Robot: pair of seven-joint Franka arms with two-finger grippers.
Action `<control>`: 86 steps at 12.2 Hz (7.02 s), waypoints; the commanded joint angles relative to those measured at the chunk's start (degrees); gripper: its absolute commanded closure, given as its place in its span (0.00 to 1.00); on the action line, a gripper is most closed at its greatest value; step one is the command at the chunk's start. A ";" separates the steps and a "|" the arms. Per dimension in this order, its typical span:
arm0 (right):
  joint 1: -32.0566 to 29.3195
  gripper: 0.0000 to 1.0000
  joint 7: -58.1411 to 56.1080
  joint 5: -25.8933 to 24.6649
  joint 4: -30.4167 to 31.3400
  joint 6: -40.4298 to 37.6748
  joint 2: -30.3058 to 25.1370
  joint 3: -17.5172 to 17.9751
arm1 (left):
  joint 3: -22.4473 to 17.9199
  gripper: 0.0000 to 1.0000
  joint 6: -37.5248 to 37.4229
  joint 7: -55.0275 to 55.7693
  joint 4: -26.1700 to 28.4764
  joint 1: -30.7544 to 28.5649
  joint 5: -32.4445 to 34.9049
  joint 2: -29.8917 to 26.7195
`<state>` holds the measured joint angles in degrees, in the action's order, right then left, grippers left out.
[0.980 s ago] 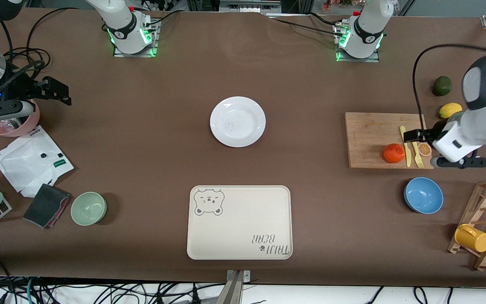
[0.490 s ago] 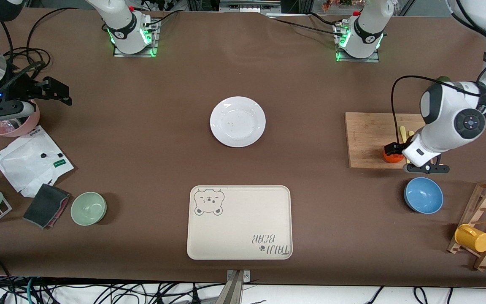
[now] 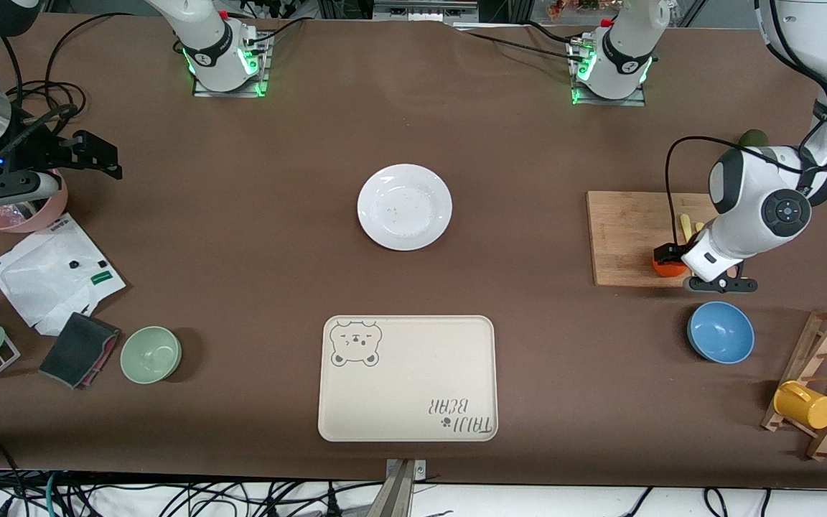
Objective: Place orange and plate with both arms
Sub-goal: 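Close the left gripper around the orange, then lift the orange and carry it over the white plate, then lower the orange onto the plate and open the left gripper, then withdraw the left gripper while the right gripper reaches toward the plate, then grip the plate rim with the right gripper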
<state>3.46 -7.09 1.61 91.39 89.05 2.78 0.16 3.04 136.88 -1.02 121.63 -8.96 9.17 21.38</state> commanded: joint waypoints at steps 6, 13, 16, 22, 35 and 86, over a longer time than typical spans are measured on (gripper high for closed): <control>-0.21 0.00 0.15 -0.73 -0.87 -0.90 0.30 0.20 | 0.48 0.00 2.86 -0.39 0.98 -1.15 0.76 2.00; -0.21 0.00 0.23 -0.65 -0.87 -0.90 0.30 0.20 | 3.36 0.79 -4.31 0.57 -2.25 -0.71 -3.28 -1.68; -0.21 0.00 0.15 -0.65 -0.87 -0.90 0.30 0.20 | 9.07 0.82 -18.89 3.98 -12.09 -0.53 -3.63 -2.66; -0.21 0.00 0.15 -0.65 -0.78 -0.99 0.30 0.20 | 22.70 0.82 -25.70 39.00 -17.56 5.42 -9.52 -1.70; -0.21 0.00 0.59 -0.65 -0.60 -1.60 0.30 0.20 | 22.54 0.82 -9.47 85.57 -29.17 34.70 -8.91 21.41; 2.95 0.01 -35.10 74.06 35.52 51.92 22.88 22.08 | -0.75 0.00 -44.25 -0.39 -27.06 9.58 -7.06 -21.21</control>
<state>6.48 -40.00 73.64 126.94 139.94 25.23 21.70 2.42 92.30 -0.61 94.69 0.45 0.57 0.36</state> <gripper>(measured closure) 0.000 0.000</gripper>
